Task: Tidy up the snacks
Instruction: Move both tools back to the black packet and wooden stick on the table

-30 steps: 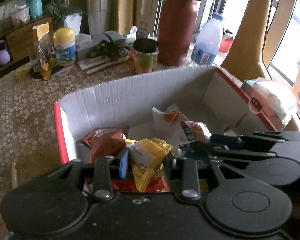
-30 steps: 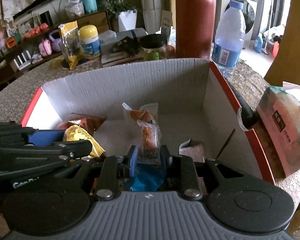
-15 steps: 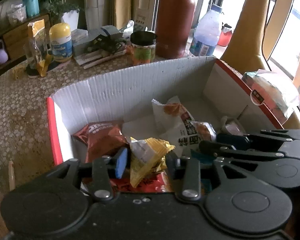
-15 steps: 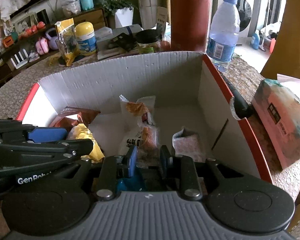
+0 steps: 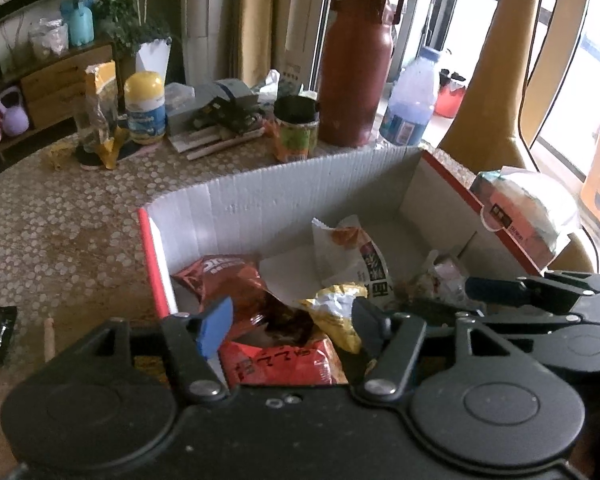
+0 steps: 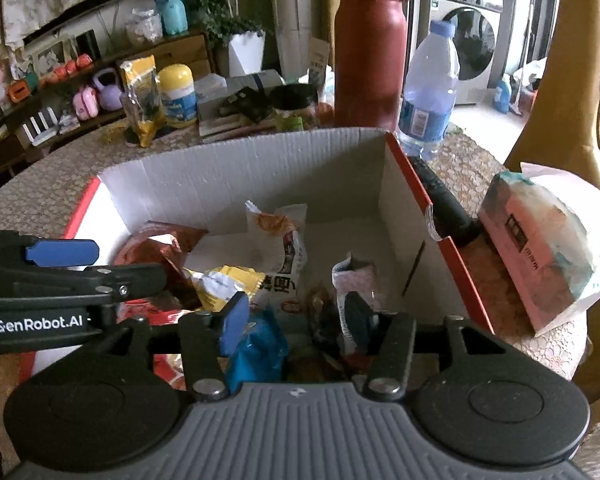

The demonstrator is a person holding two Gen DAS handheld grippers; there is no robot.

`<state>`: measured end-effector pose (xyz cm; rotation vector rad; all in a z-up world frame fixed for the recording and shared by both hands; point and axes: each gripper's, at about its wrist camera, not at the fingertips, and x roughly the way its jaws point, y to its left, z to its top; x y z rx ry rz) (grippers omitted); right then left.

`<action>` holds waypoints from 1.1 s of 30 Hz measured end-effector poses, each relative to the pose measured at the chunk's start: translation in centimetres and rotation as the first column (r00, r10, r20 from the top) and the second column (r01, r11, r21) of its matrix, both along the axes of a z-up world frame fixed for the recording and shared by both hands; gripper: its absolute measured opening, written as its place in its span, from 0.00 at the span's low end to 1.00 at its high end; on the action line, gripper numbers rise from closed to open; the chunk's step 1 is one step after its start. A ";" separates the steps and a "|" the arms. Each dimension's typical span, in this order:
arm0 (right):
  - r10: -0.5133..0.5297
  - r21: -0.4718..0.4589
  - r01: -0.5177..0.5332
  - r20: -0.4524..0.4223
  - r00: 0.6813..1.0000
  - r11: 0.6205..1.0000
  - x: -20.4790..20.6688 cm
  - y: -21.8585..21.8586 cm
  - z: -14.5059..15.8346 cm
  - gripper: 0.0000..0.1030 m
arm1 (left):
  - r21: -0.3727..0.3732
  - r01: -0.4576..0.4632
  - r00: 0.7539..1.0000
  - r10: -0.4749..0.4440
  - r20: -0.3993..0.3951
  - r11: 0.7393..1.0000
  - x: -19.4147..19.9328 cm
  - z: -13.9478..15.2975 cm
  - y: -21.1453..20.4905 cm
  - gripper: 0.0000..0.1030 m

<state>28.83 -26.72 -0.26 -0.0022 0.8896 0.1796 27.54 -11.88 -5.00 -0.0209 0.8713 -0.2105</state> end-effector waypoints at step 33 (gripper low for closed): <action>0.131 0.150 -0.158 0.176 0.976 0.976 -10.8 5.5 8.3 0.81 | -0.053 -0.055 0.974 0.065 0.216 0.997 -12.2 8.2 9.6 0.99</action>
